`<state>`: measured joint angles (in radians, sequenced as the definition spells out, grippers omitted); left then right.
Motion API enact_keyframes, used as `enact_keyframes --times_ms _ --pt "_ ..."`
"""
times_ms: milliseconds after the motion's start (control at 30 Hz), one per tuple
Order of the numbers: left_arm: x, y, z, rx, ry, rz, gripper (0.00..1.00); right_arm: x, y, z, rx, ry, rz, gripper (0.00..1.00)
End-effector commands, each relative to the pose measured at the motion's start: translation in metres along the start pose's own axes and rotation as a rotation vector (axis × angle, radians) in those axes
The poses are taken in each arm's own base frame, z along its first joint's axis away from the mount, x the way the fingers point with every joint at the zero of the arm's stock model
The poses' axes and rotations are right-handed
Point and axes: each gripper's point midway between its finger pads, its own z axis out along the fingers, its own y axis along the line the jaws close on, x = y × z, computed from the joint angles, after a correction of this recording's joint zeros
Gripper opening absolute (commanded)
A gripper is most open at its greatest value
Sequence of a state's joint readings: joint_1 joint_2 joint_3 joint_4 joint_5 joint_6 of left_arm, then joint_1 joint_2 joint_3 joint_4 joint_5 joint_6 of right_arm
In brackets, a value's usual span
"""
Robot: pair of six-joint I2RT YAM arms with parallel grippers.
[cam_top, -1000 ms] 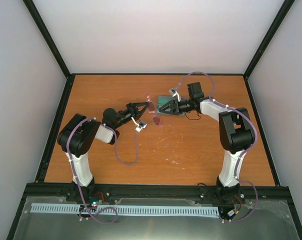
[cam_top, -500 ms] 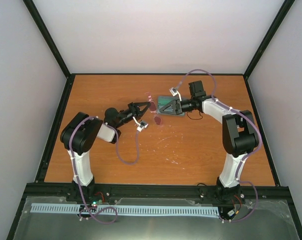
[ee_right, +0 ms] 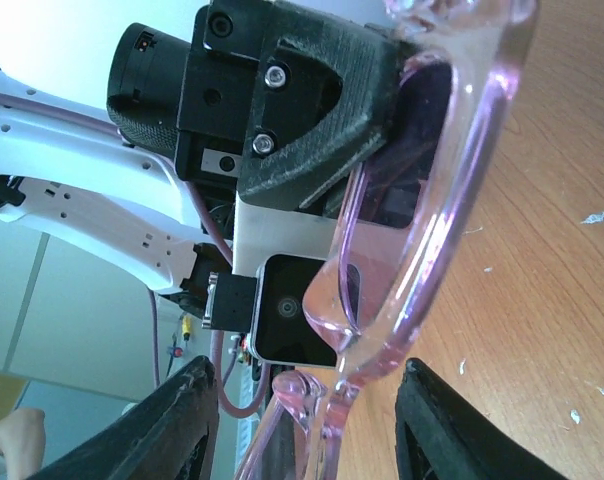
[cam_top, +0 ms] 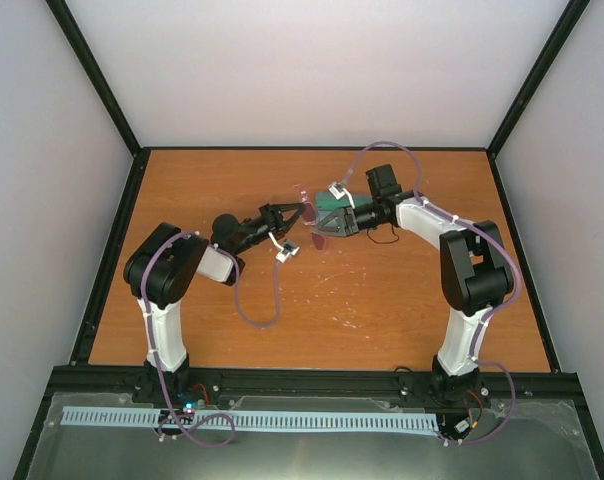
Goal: Organize the sunglasses
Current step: Fold the sunglasses.
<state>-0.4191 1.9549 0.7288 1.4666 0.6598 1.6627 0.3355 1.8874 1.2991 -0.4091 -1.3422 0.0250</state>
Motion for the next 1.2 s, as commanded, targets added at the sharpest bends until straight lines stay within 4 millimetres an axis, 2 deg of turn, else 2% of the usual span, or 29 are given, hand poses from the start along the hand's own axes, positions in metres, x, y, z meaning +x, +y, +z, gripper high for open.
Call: enact_keyframes --times_ms 0,133,300,433,500,633,700,767,800,833,867,900,1000,1067,1100,1167 --pt "-0.009 0.008 0.005 -0.039 -0.040 0.000 0.01 -0.007 0.006 0.002 -0.028 0.001 -0.030 0.49" --pt "-0.015 0.006 0.001 -0.036 -0.050 -0.003 0.01 -0.011 0.006 0.002 -0.026 -0.005 -0.033 0.46" --pt "-0.017 0.005 -0.001 -0.033 -0.054 -0.004 0.01 -0.011 0.005 0.002 -0.036 -0.004 -0.027 0.25" --pt "-0.021 0.002 -0.002 -0.026 -0.066 -0.006 0.01 -0.012 0.007 0.002 -0.046 -0.004 -0.029 0.14" --pt "-0.022 0.002 -0.002 -0.030 -0.069 -0.007 0.04 -0.011 0.008 0.002 -0.052 -0.003 -0.029 0.08" --pt "-0.022 0.002 -0.002 -0.045 -0.063 -0.008 0.14 -0.011 0.008 0.002 -0.054 -0.003 -0.031 0.03" --pt "-0.022 0.003 -0.002 -0.051 -0.057 -0.013 0.25 -0.011 0.007 0.002 -0.054 -0.003 -0.029 0.03" --pt "-0.021 0.008 -0.004 -0.075 -0.049 -0.019 0.56 -0.012 0.008 0.002 -0.055 -0.004 -0.034 0.03" --pt "-0.020 0.009 -0.004 -0.086 -0.042 -0.023 0.77 -0.012 0.008 0.001 -0.050 -0.006 -0.037 0.03" --pt "-0.019 0.013 -0.005 -0.102 -0.034 -0.025 0.90 -0.013 0.007 0.001 -0.042 -0.008 -0.038 0.03" --pt "-0.017 0.016 -0.006 -0.121 -0.016 -0.029 0.97 -0.014 0.006 0.000 -0.036 -0.009 -0.039 0.03" --pt "-0.013 0.019 -0.007 -0.138 0.004 -0.035 0.99 -0.015 0.005 -0.002 -0.029 -0.013 -0.040 0.03" --pt "0.000 0.027 -0.011 -0.173 0.091 -0.073 0.99 -0.020 0.001 -0.011 0.007 -0.035 -0.043 0.03" --pt "0.016 0.030 -0.016 -0.171 0.180 -0.151 0.94 -0.023 -0.002 -0.020 0.046 -0.054 -0.044 0.03" --pt "0.024 0.029 -0.018 -0.159 0.224 -0.201 0.86 -0.024 -0.005 -0.026 0.075 -0.062 -0.043 0.03" --pt "0.042 0.025 -0.024 -0.120 0.312 -0.326 0.56 -0.025 -0.012 -0.037 0.161 -0.065 -0.058 0.03"
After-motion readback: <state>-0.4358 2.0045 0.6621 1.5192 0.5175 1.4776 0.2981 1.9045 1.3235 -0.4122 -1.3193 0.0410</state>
